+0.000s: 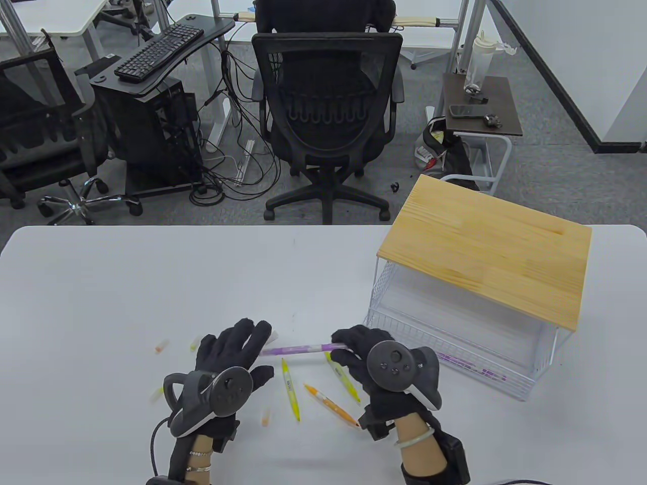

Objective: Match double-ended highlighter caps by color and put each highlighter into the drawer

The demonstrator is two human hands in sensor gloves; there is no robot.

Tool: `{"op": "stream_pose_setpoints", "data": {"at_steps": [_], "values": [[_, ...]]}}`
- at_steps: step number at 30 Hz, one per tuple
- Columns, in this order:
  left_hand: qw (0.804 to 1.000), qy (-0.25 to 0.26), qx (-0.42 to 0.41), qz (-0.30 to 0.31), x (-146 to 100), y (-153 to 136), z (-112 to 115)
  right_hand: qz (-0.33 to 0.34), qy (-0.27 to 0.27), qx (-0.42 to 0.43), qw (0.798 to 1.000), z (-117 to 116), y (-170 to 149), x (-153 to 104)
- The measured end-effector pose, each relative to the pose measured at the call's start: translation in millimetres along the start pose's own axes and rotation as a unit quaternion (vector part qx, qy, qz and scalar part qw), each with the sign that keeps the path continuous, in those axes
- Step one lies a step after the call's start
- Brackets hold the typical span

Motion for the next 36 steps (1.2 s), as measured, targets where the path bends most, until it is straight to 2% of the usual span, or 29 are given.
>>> {"op": "stream_pose_setpoints", "data": {"at_steps": [1, 4, 8, 13, 17, 19, 21, 22, 24, 25, 28, 30, 33, 35, 36], "values": [[0.999, -0.024, 0.03, -0.009, 2, -2, 6, -0.018, -0.015, -0.028, 0.999, 15, -10, -3], [0.992, -0.093, 0.084, -0.031, 10, -6, 25, -0.108, 0.001, -0.121, 0.987, 51, -46, -12], [0.986, -0.152, 0.057, -0.034, 18, -8, 44, -0.194, -0.021, -0.174, 0.965, 78, -88, -25], [0.982, -0.168, 0.075, -0.032, 20, -3, 53, -0.257, -0.042, -0.179, 0.949, 70, -126, -30], [0.984, -0.163, 0.066, -0.028, 18, -4, 51, -0.268, -0.039, -0.054, 0.961, 57, -144, -28], [0.985, -0.159, 0.065, -0.034, 18, -7, 49, -0.275, -0.064, -0.003, 0.959, 52, -150, -28], [0.985, -0.158, 0.057, -0.037, 18, -9, 49, -0.282, -0.091, -0.022, 0.955, 47, -151, -24], [0.985, -0.158, 0.051, -0.037, 18, -10, 50, -0.288, -0.083, -0.056, 0.953, 42, -152, -19], [0.984, -0.164, 0.052, -0.038, 19, -11, 52, -0.298, -0.019, -0.116, 0.947, 36, -149, -15], [0.983, -0.168, 0.056, -0.039, 19, -11, 52, -0.292, -0.012, -0.137, 0.947, 34, -143, -16], [0.983, -0.168, 0.057, -0.042, 20, -12, 54, -0.219, -0.087, -0.164, 0.958, 27, -114, -22], [0.983, -0.173, 0.05, -0.043, 21, -13, 55, -0.166, -0.06, -0.176, 0.968, 15, -93, -24], [0.981, -0.18, 0.057, -0.042, 21, -11, 57, -0.128, 0.079, -0.212, 0.966, -18, -69, -24], [0.981, -0.177, 0.064, -0.043, 20, -11, 54, -0.143, 0.204, -0.251, 0.935, -46, -63, -24], [0.982, -0.173, 0.062, -0.044, 20, -11, 52, -0.146, 0.249, -0.269, 0.919, -58, -61, -25]]}}
Point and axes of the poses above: the tracker on the back of each hand, its own y axis roughly to the thumb side, its own x axis roughly from the wrist to the fingertips, z = x × y, the point moved 1 cm from there along x, roughly from the wrist to the fingertips
